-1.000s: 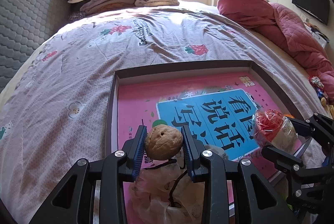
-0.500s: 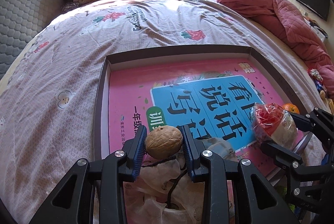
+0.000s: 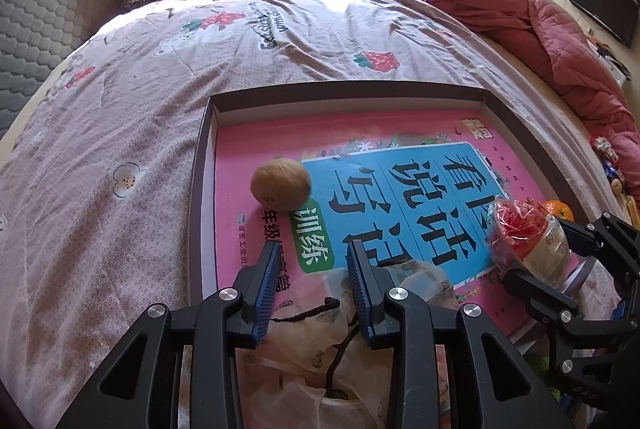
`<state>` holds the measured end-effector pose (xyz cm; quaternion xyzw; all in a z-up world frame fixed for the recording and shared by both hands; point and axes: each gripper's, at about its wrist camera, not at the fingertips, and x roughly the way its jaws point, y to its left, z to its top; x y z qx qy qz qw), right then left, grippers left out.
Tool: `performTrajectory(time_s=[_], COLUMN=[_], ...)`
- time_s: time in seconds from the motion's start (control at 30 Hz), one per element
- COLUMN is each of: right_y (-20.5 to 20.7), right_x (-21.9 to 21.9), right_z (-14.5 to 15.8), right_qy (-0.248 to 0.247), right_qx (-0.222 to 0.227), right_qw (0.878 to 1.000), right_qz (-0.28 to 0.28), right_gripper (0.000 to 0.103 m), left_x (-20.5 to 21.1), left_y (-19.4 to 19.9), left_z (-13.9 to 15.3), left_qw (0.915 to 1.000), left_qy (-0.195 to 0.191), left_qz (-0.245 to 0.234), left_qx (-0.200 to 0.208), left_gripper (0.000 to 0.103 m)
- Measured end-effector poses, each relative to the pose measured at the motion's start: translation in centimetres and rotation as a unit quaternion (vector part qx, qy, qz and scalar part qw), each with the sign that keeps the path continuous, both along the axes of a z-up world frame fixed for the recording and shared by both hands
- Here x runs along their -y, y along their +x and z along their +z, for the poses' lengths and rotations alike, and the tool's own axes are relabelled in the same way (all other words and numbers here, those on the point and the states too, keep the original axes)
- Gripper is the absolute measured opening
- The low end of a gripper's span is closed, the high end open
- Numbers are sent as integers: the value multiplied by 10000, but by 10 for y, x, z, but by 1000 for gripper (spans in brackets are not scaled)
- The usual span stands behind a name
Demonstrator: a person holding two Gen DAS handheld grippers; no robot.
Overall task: Organize objects
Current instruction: 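Lower and release the walnut into the tray while right tool releases the wrapped bun there, then withdraw both open tools back from the tray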
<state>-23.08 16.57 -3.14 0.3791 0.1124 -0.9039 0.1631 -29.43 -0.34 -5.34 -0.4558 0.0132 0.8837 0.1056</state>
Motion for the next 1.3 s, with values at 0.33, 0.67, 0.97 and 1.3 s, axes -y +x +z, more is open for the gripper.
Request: performTrajectory(time_s=[0.33,0.67,0.97,1.3], right_y=[-1,0,3,9], right_x=[-3,-4,-7,-12], right_z=[4,8,18,32], right_qy=[-20,-33,-150,-270], right_qx=[-15,-30,-142,-320], right_qw=[9999,9999,9997,9989], right_qz=[-109,-128,-158,-224], right_gripper=[51,51,51,51], left_x=[5,8,7,4], left_y=[6,19,38,60], left_z=[14,38,60,79], left_qw=[9998,9990,9980,9962], left_qy=[16,66,157,286], left_qz=[148,224,210,254], left_qx=[-132,-372,-583,-780], left_gripper=[42,42,42,53])
